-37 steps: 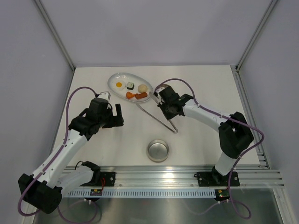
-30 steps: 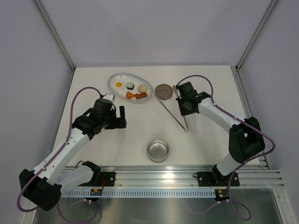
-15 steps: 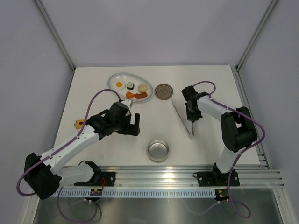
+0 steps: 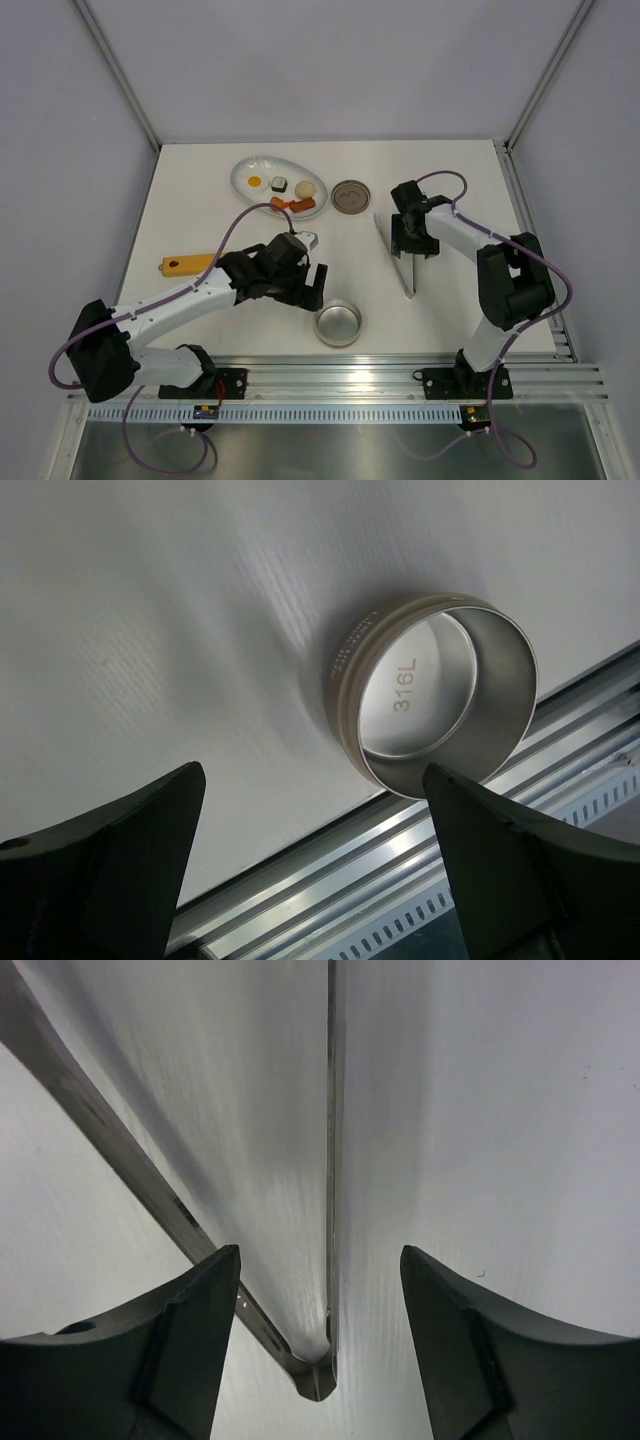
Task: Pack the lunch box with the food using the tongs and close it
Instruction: Place the clamp at the center of the board, then move the packing box to the center of the board.
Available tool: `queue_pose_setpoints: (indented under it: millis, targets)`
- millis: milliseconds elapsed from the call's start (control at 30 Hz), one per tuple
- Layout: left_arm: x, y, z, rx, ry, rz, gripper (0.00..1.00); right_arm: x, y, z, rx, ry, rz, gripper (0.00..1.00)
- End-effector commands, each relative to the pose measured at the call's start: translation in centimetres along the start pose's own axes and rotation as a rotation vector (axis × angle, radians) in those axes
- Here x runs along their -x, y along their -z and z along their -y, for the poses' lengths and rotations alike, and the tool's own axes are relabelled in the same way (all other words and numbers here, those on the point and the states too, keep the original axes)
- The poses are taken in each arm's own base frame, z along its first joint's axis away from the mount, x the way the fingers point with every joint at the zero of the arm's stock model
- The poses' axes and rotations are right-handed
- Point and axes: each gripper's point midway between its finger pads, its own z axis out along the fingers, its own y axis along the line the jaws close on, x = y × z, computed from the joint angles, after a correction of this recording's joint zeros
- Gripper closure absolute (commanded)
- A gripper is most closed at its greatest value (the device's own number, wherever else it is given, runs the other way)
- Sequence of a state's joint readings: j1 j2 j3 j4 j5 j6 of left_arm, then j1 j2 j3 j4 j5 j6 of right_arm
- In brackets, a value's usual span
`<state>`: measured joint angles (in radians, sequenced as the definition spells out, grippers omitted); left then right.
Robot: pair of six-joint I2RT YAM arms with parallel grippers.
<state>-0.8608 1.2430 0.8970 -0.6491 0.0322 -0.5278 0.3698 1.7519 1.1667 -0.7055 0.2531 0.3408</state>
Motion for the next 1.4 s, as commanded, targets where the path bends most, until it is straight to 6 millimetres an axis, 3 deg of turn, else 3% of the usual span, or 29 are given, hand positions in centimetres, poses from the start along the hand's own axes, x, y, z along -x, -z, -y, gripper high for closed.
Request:
queue_pose_setpoints:
  millis: [0,200,300,467,767,1067,1233,1367]
  targets:
    - [0.1,-0.6,2.3,-0.066,-0.006,0.008,0.07,3.2,3.6,0.5,0.02,-0.069,0.132,0.25]
    - [-0.2,-1.8,3.6,-0.032,-0.019,-0.01,0.16,3.6,6.2,1.1,0.036,-0.1,0.191,0.22]
    - [-0.5,-2.8,2.7,0.035,-0.003,-0.016,0.22,3.7,7.3,1.6,0.039,-0.112,0.216,0.22]
    - [-1.2,-3.5,1.8,0.067,0.007,-0.013,0.31,3.1,8.0,2.2,0.029,-0.113,0.223,0.22]
    - [-0.8,-5.3,0.6,0.146,-0.017,-0.002,0.34,2.4,8.1,2.4,0.033,-0.119,0.213,0.22]
    - [2.1,-5.5,-1.9,0.271,-0.014,0.025,0.33,1.9,8.4,2.7,0.034,-0.125,0.217,0.22]
    - [5.7,-4.9,-3.5,0.282,0.035,0.105,0.33,1.5,8.4,2.7,0.037,-0.124,0.212,0.22]
    - [8.8,-6.1,-5.2,0.29,0.053,0.122,0.32,1.2,8.6,3.0,0.032,-0.124,0.21,0.22]
